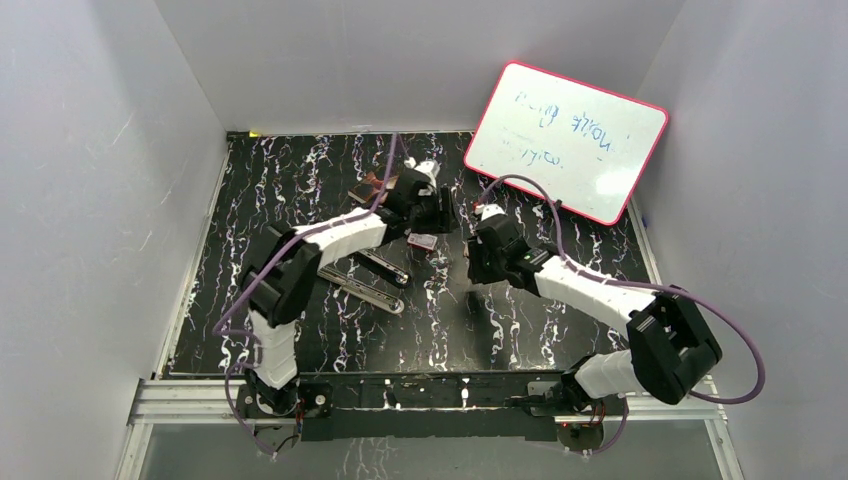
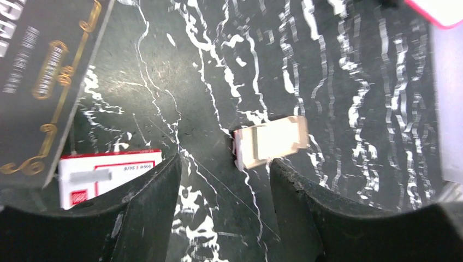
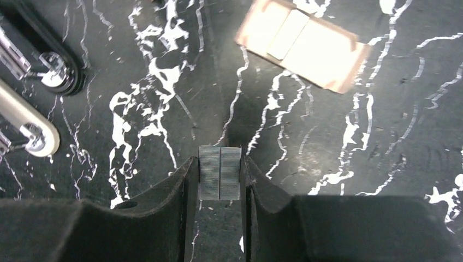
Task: Load the staples into the stapler
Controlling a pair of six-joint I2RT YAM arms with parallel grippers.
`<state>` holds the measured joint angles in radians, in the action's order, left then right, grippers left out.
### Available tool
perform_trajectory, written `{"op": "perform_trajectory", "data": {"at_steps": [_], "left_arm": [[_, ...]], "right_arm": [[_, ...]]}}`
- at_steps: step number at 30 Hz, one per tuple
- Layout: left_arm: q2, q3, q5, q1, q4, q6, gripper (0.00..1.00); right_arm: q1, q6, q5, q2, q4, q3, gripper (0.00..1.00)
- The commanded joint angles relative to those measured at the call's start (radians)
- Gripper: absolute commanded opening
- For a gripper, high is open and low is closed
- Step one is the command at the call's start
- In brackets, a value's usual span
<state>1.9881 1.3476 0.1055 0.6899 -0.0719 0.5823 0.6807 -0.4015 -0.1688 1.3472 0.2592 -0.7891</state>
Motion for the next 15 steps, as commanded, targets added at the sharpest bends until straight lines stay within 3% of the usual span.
{"op": "perform_trajectory", "data": {"at_steps": [1, 4, 9, 15], "left_arm": [[-0.252, -0.056, 0.024, -0.045, -0.023, -0.061, 0.6], [-0.35, -0.099, 0.029, -0.084, -0.016, -0.091, 0.6], [-0.468, -0.126, -0.054, -0.136, 0.068, -0.193, 0.63], [-0.547, -0.143, -0.072, -0.242, 0.144, -0.265, 0.64]], "right_arm": [[0.075, 0.037, -0.014, 0.029, -0.045, -0.027, 0.33], [0.139, 0.054, -0.052, 0.072, -0.039, -0.061, 0.38], [0.193, 0.055, -0.088, 0.119, -0.045, -0.084, 0.57], [0.193, 0.0, -0.204, 0.084, -0.045, -0.071, 0.62]]}}
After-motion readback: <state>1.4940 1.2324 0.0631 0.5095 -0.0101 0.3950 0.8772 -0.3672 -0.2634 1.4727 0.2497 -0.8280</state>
